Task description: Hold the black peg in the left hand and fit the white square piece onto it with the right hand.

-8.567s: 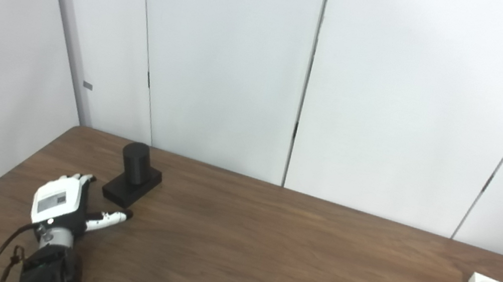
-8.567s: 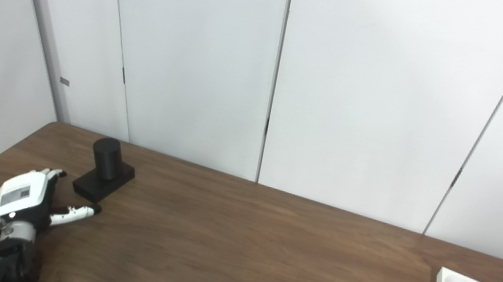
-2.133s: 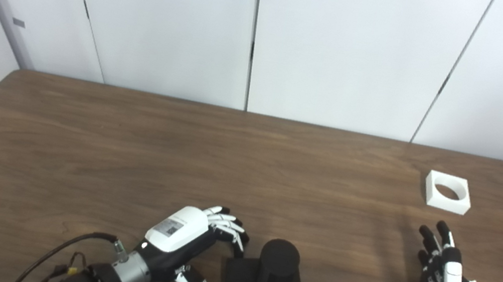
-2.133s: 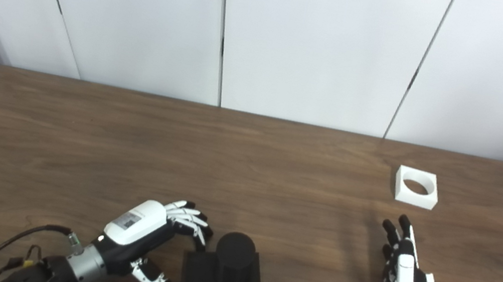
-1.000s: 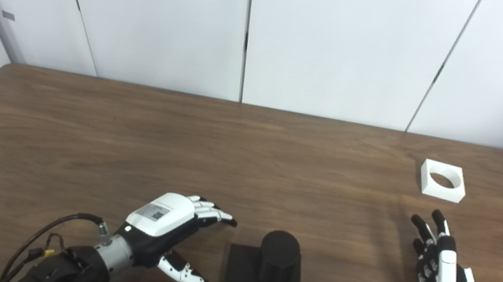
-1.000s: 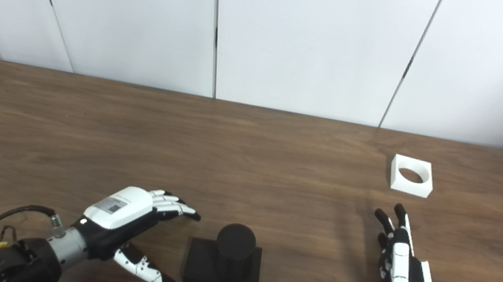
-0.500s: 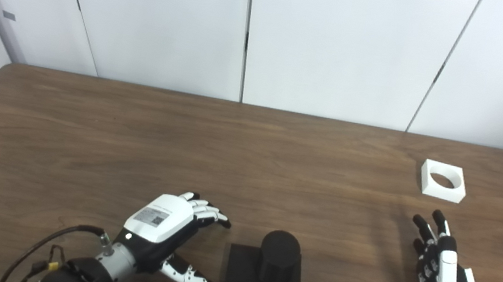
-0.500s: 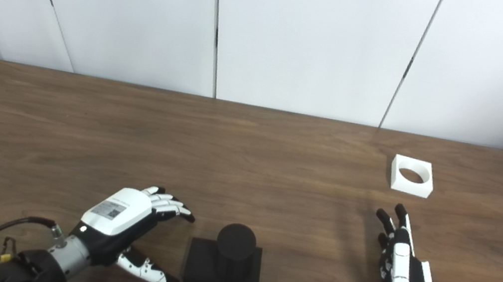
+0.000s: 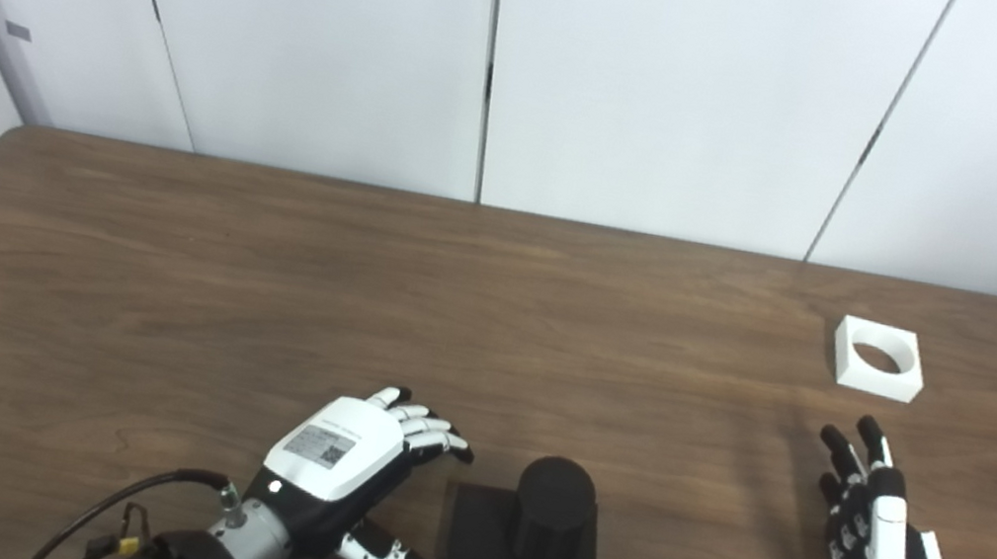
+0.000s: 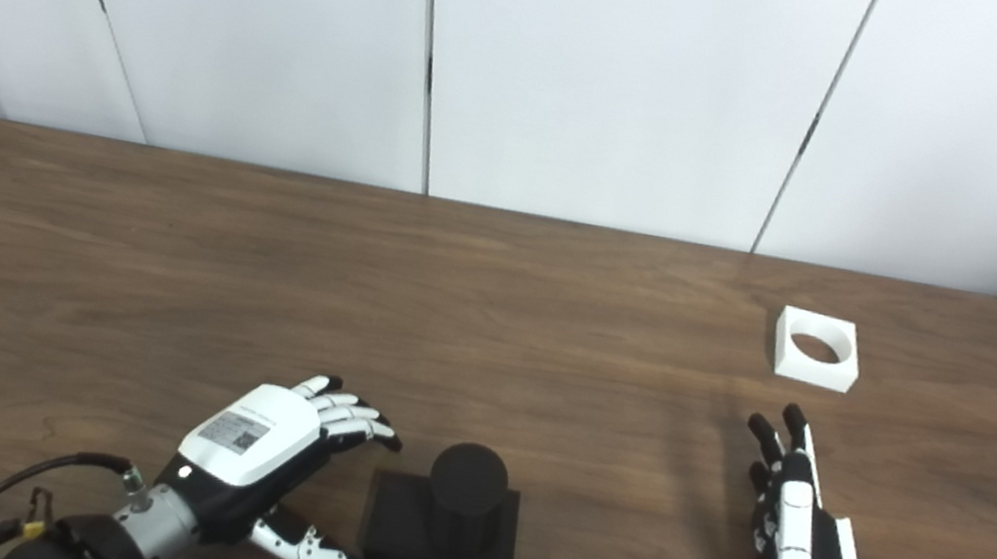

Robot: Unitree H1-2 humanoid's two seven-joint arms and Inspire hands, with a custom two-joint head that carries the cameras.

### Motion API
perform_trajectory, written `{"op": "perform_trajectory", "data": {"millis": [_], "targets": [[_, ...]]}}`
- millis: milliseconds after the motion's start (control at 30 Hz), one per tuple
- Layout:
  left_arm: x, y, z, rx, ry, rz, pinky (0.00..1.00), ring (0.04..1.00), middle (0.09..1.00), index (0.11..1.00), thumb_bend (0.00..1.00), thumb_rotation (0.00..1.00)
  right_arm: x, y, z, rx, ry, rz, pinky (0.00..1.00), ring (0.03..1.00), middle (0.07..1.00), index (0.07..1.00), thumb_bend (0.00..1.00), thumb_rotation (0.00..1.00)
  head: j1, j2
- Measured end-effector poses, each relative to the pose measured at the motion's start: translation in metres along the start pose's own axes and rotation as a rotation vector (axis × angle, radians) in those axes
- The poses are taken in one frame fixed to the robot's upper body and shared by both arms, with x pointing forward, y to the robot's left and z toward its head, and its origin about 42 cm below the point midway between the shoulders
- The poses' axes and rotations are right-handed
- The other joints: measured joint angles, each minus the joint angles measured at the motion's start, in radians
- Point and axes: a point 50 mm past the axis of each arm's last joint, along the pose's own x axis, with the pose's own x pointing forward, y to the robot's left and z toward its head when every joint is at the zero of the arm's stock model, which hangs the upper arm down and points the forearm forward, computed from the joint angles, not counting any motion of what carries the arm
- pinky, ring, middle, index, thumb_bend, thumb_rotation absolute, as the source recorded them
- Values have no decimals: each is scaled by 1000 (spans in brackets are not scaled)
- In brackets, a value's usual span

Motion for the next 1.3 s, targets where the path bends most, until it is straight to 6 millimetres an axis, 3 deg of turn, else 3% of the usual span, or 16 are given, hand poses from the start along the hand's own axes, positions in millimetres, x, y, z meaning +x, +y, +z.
{"op": "perform_trajectory", "data": {"millis": [200,400,800,1300], "targets": [[-3,-3,5,5,6,7,968,886,851,782,1000,620,0,0,0,-1,-1,1,1000,1000,932,1000,573,1000,0,3],[-2,-5,6,7,7,21,947,873,840,736,997,541,0,0,0,4,2,0,1000,1000,933,1000,576,1000,0,6],[3,-12,6,-5,23,76,910,851,810,663,922,469,0,0,1,7,6,1,1000,1000,940,1000,573,1000,-3,12],[5,-19,11,-4,28,104,917,859,827,681,933,486,0,0,1,-2,9,1,1000,1000,933,1000,560,1000,-8,20]]}}
